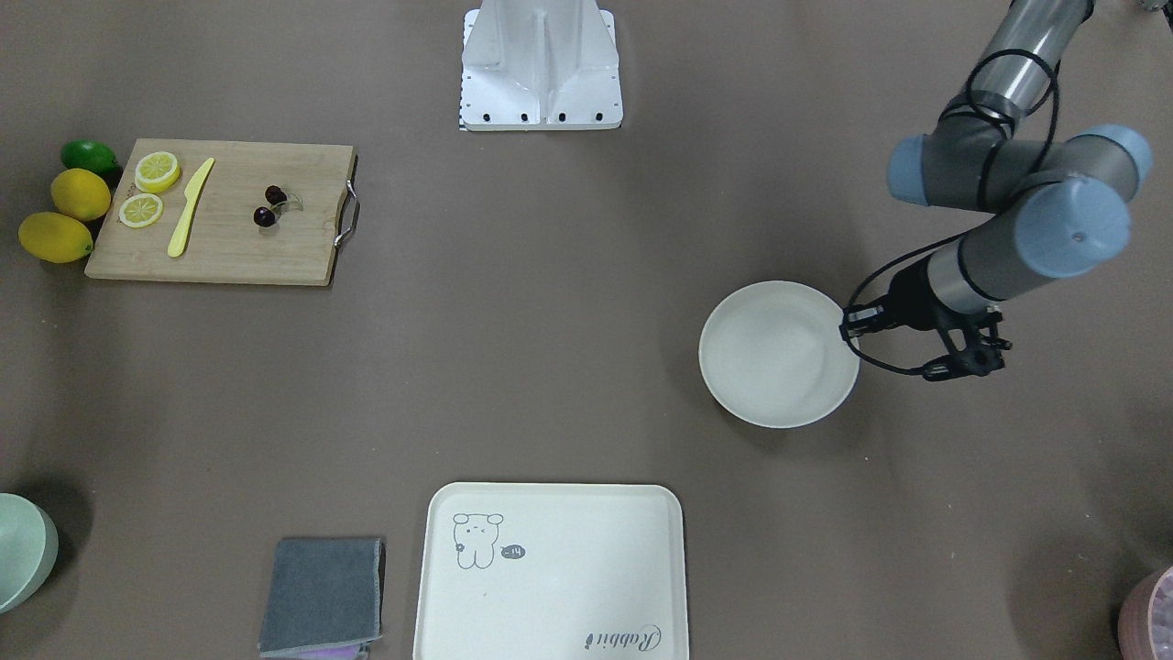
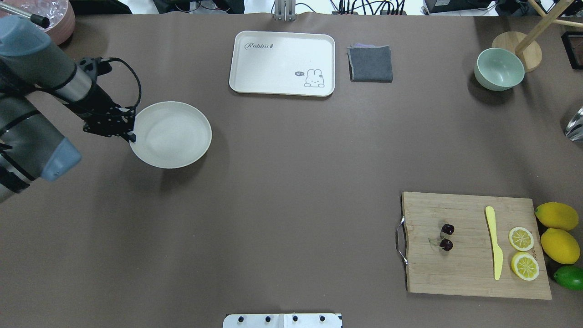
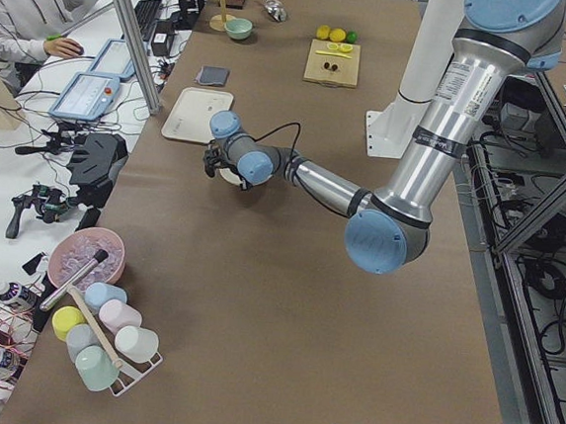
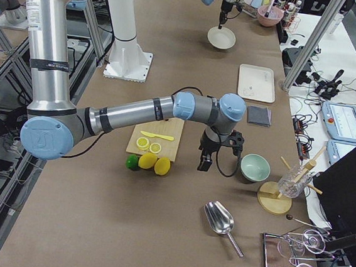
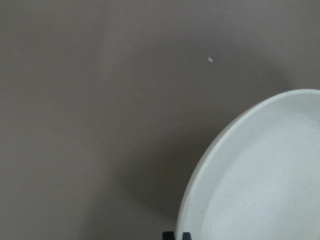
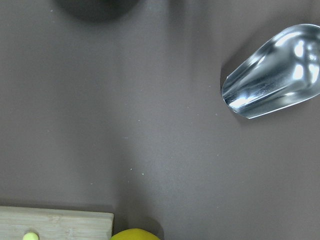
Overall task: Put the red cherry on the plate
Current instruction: 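Push the white plate with the left gripper toward the table centre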
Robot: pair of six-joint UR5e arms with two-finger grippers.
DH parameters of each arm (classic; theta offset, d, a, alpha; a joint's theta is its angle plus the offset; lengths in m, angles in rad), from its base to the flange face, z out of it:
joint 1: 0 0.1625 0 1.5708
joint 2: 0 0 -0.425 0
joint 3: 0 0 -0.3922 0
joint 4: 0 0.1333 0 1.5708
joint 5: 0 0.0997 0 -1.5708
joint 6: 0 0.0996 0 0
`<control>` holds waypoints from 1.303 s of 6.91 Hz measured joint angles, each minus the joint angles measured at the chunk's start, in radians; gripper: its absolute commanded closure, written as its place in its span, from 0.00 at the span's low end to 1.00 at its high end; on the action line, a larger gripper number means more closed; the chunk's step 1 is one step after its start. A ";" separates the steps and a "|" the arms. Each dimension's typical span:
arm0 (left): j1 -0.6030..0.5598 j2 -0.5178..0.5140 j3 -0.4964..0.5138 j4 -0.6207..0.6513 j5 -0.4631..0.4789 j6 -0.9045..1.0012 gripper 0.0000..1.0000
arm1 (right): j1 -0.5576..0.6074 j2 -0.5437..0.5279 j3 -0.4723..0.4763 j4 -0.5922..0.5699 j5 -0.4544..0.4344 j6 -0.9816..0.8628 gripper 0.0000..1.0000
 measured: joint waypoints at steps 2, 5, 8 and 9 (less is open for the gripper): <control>0.132 -0.056 -0.035 -0.001 0.089 -0.161 1.00 | 0.000 -0.002 -0.008 0.000 0.014 0.000 0.00; 0.227 -0.102 -0.078 -0.006 0.140 -0.316 1.00 | 0.000 -0.004 -0.018 -0.001 0.022 0.000 0.00; 0.256 -0.140 -0.058 -0.091 0.151 -0.439 1.00 | 0.000 -0.002 -0.025 0.000 0.023 0.001 0.00; 0.282 -0.147 -0.025 -0.164 0.172 -0.497 1.00 | 0.000 -0.001 -0.030 0.001 0.022 0.001 0.00</control>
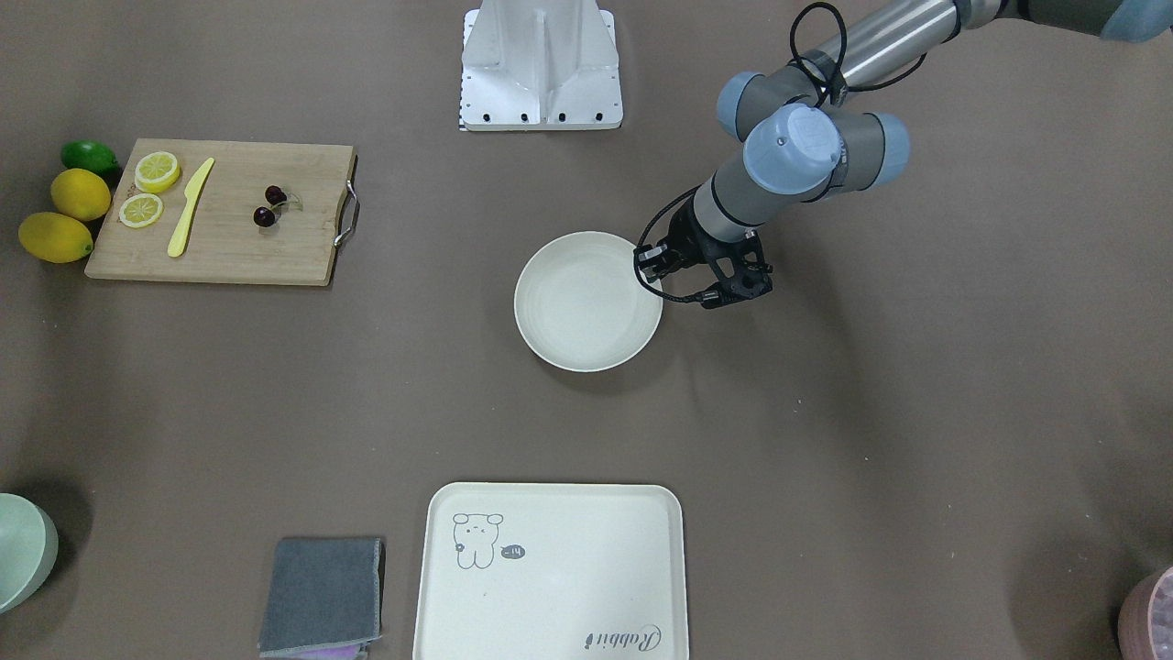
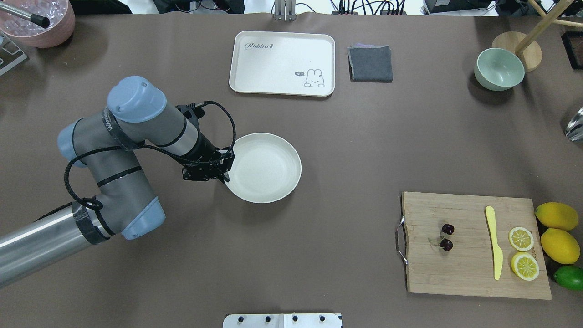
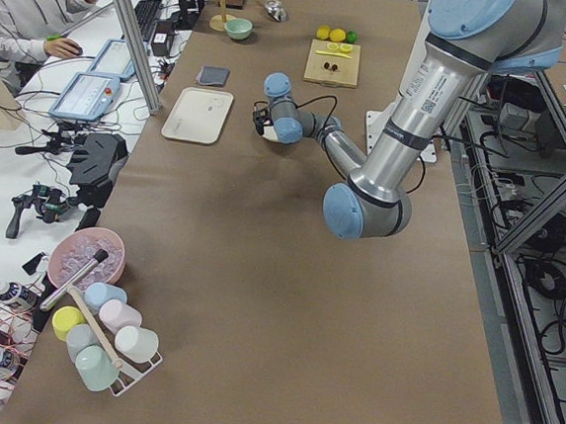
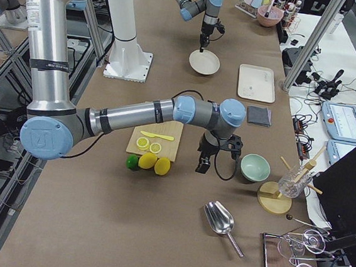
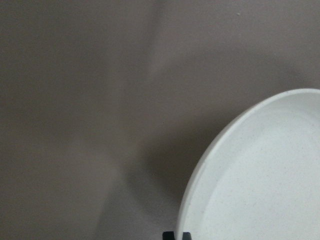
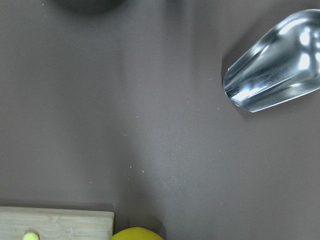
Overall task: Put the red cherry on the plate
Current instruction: 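Push the white plate with the left gripper toward the table centre, then withdraw the left gripper from the plate back to its side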
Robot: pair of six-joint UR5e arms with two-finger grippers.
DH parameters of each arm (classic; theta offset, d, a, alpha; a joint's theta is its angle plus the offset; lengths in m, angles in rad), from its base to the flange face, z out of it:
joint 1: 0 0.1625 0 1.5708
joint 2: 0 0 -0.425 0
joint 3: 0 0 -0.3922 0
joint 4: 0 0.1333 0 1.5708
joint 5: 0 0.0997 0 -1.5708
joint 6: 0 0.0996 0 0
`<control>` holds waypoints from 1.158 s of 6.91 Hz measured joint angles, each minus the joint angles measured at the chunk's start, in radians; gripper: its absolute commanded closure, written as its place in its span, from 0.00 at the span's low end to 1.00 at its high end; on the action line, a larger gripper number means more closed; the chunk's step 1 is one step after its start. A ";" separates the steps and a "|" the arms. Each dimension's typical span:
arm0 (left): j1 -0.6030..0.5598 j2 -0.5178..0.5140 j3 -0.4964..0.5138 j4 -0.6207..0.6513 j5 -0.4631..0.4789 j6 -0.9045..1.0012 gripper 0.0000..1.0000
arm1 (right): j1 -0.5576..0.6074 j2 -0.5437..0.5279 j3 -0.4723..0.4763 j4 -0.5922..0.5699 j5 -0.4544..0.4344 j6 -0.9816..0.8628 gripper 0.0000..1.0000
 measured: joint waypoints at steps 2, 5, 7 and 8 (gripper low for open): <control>0.045 -0.021 0.038 -0.079 0.059 -0.083 1.00 | 0.000 0.001 -0.003 0.001 0.001 0.000 0.00; 0.080 -0.087 0.082 -0.090 0.123 -0.160 0.02 | 0.000 0.004 -0.014 0.004 0.001 0.000 0.00; 0.070 -0.089 0.090 -0.086 0.128 -0.097 0.02 | 0.000 0.013 -0.024 0.007 0.001 0.000 0.00; 0.040 -0.075 0.089 -0.079 0.084 -0.056 0.02 | -0.003 0.017 -0.027 0.006 0.001 0.000 0.00</control>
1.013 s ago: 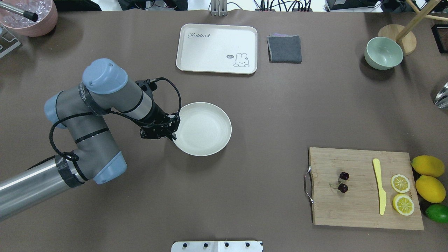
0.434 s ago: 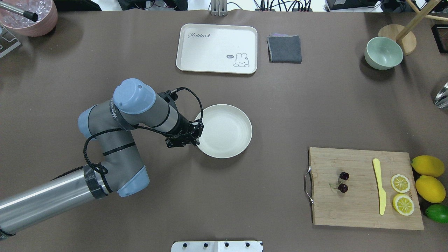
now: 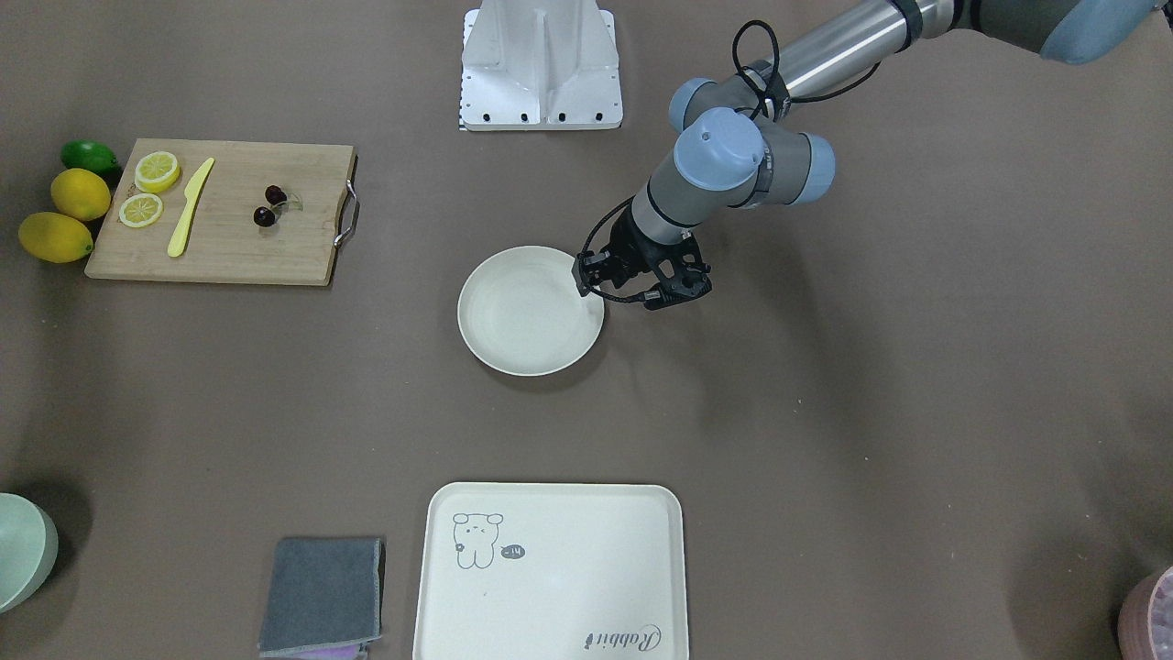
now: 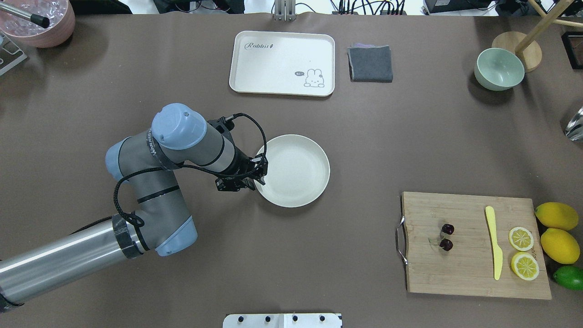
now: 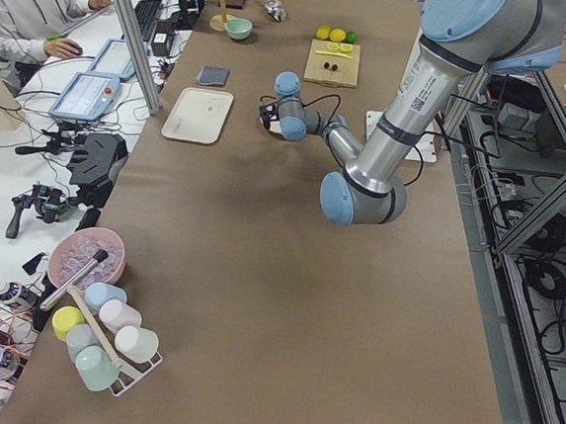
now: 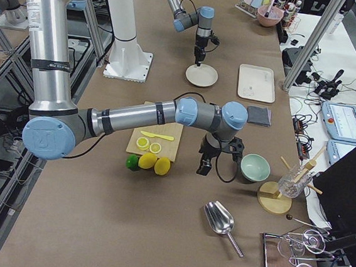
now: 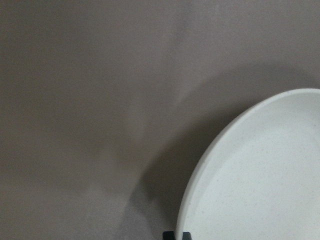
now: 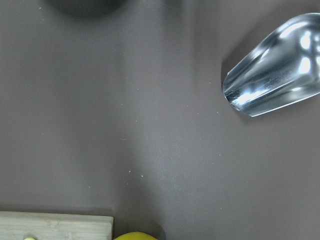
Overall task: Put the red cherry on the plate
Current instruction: 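Withdraw the left gripper from the plate back to its side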
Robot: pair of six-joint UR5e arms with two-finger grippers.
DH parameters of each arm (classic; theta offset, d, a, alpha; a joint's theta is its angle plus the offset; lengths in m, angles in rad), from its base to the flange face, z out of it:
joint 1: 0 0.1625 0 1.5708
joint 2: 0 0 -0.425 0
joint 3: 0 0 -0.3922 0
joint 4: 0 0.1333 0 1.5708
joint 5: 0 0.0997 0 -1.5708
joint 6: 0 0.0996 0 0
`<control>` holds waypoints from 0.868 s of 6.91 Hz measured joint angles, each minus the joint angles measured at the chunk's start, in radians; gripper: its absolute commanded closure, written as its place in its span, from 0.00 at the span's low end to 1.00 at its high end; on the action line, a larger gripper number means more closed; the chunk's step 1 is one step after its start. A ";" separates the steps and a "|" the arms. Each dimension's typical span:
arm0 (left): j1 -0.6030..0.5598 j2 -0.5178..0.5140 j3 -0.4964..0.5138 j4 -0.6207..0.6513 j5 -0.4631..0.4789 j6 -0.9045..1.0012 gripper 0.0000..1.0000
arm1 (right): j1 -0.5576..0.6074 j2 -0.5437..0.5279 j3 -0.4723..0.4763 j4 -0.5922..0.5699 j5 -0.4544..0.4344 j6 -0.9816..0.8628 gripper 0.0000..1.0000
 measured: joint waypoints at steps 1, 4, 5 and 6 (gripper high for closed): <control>-0.065 0.027 -0.002 0.017 -0.097 0.069 0.02 | -0.003 0.006 -0.006 -0.003 0.000 -0.001 0.00; -0.269 0.140 -0.017 0.062 -0.266 0.336 0.02 | -0.006 0.013 -0.012 -0.006 0.007 -0.001 0.00; -0.339 0.175 -0.040 0.137 -0.276 0.485 0.02 | -0.005 0.012 -0.007 -0.007 0.017 -0.001 0.00; -0.421 0.196 -0.068 0.278 -0.280 0.699 0.02 | -0.004 0.010 0.005 -0.008 0.023 -0.001 0.00</control>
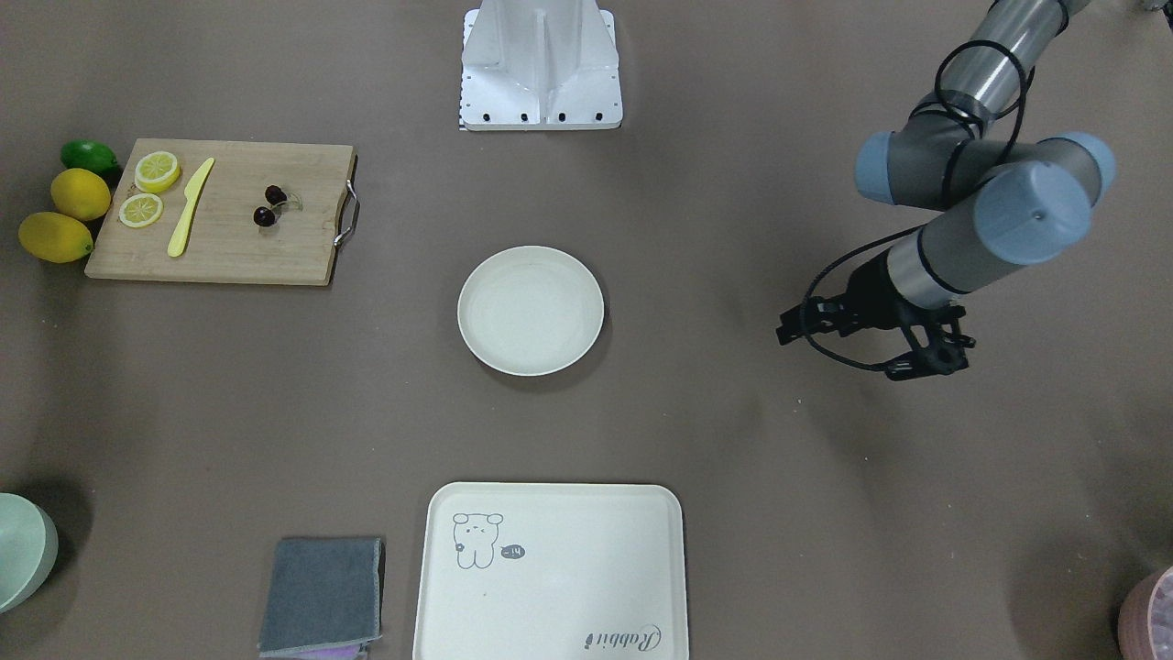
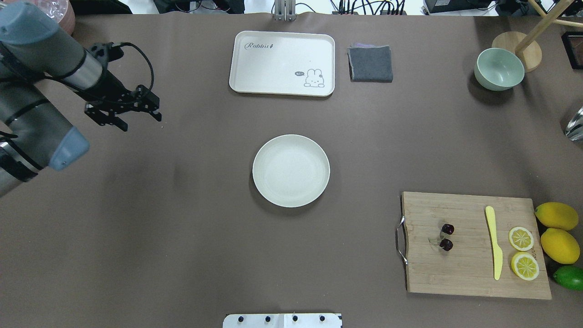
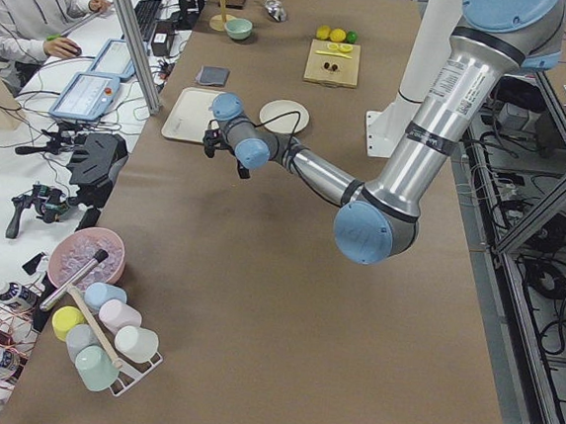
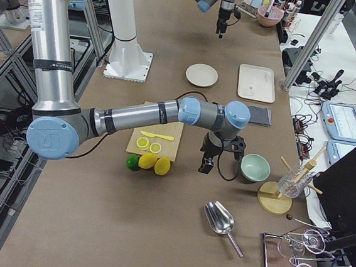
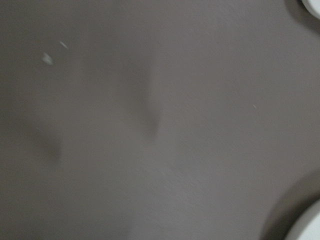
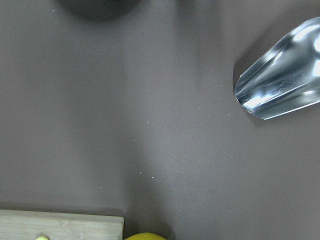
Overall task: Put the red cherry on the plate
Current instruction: 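Withdraw the left gripper from the plate back to its side, then move the right gripper over the cherries on the wooden board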
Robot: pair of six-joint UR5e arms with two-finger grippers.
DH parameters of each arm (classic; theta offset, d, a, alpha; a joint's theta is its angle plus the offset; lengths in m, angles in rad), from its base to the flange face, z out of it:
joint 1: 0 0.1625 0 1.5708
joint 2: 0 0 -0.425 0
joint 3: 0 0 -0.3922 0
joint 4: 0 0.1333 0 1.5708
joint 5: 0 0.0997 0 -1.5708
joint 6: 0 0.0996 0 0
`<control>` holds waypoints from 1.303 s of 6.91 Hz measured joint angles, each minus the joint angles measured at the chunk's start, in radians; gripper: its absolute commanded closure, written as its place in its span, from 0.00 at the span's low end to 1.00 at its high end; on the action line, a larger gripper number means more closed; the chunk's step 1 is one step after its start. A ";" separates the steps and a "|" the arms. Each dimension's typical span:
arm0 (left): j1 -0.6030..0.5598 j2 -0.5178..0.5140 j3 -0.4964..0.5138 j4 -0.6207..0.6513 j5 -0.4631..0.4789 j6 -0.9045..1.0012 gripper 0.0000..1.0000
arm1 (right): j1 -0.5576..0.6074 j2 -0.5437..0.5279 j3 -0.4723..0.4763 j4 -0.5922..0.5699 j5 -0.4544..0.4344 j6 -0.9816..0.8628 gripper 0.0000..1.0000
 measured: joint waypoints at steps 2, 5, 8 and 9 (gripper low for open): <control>-0.138 0.025 -0.027 0.273 0.019 0.452 0.02 | 0.001 -0.008 0.018 -0.001 0.002 0.000 0.00; -0.255 0.161 -0.014 0.351 0.071 0.865 0.02 | -0.002 -0.013 0.020 -0.005 -0.004 0.000 0.00; -0.340 0.219 0.046 0.357 0.075 1.052 0.02 | -0.030 -0.010 0.020 -0.005 0.003 0.003 0.00; -0.342 0.221 0.050 0.358 0.074 1.051 0.02 | -0.060 0.002 0.028 -0.002 0.030 0.037 0.00</control>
